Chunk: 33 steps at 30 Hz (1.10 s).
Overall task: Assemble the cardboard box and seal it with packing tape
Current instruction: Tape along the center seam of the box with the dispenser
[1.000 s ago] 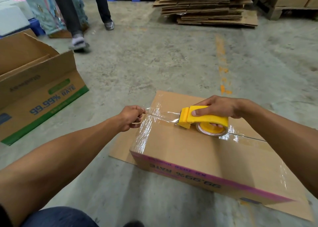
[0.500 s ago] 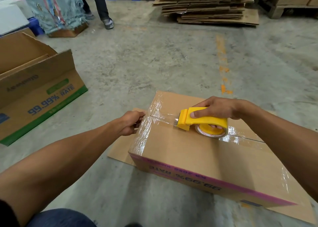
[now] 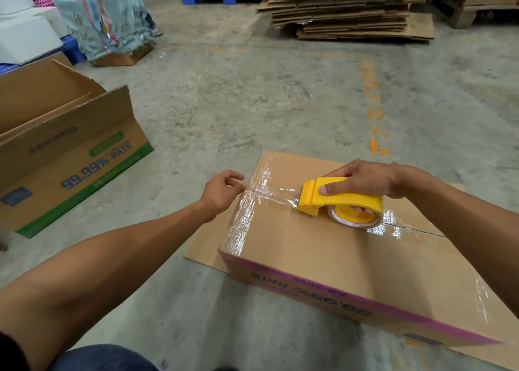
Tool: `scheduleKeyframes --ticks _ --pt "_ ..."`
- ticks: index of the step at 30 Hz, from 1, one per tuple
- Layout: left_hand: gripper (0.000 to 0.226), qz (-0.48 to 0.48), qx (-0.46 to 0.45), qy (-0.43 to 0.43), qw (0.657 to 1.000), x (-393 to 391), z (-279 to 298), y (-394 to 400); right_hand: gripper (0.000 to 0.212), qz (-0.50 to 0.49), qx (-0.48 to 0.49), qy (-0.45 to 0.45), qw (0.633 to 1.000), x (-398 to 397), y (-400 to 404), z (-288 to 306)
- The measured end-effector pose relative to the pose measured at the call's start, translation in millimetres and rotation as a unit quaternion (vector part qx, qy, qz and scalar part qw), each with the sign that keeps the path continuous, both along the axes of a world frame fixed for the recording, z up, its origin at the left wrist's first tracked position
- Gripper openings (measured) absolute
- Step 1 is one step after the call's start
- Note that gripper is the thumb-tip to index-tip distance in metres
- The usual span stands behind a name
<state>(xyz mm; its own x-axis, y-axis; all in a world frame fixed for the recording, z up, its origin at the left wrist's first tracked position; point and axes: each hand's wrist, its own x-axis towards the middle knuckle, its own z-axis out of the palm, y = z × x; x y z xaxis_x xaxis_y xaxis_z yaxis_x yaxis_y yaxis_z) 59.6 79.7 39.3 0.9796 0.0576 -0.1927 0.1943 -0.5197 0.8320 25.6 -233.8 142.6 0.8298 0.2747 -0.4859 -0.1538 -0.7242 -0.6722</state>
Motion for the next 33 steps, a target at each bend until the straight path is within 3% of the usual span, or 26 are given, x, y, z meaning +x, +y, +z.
scheduleKeyframes --ticks 4,11,14,16,19,21,23,25,27,30,33 --pt "0.009 -0.007 0.013 0.003 1.0 2.8 8.3 -4.3 0.033 0.004 0.009 0.005 1.0 -0.7 -0.7 -0.1" --pt "0.013 -0.021 -0.053 0.118 0.991 6.5 9.8 -13.8 0.033 0.0 -0.007 -0.01 1.0 -1.7 2.0 1.5" --pt "0.022 0.023 -0.107 0.163 0.98 0.8 3.2 -17.1 0.031 0.002 -0.008 -0.011 1.0 -2.1 2.5 3.3" --pt "0.042 0.07 -0.057 0.12 0.989 -3.1 1.8 -13.6 0.032 0.002 -0.003 -0.007 1.0 -2.7 2.1 3.7" --pt "0.028 0.087 0.015 -0.041 0.995 -11.3 6.8 -13.2 0.032 0.003 -0.001 -0.008 1.0 -2.5 0.4 2.0" --pt "0.035 0.038 0.02 -0.062 0.997 -23.3 12.2 -20.5 0.033 0.006 -0.01 -0.015 1.0 -1.8 -0.5 0.6" --pt "0.045 -0.064 0.082 -0.03 0.994 -34.7 10.4 -28.1 0.032 0.009 -0.013 -0.019 1.0 -1.7 -0.5 -0.2" --pt "0.056 -0.159 0.153 -0.005 0.975 -41.9 5.6 -29.2 0.032 0.011 -0.005 -0.013 1.0 -0.8 -0.3 -0.2" --pt "0.062 -0.218 0.228 -0.066 0.947 -43.0 5.9 -27.1 0.04 0.019 -0.01 -0.015 1.0 0.5 0.0 -0.5" --pt "0.067 -0.305 0.317 -0.192 0.877 -37.1 8.2 -35.7 0.048 0.057 -0.015 -0.04 0.997 -0.7 -0.9 0.4" --pt "0.072 -0.394 0.375 -0.225 0.808 -34.3 1.1 -49.4 0.036 0.058 0.035 -0.032 0.997 -4.9 -3.1 -0.5"
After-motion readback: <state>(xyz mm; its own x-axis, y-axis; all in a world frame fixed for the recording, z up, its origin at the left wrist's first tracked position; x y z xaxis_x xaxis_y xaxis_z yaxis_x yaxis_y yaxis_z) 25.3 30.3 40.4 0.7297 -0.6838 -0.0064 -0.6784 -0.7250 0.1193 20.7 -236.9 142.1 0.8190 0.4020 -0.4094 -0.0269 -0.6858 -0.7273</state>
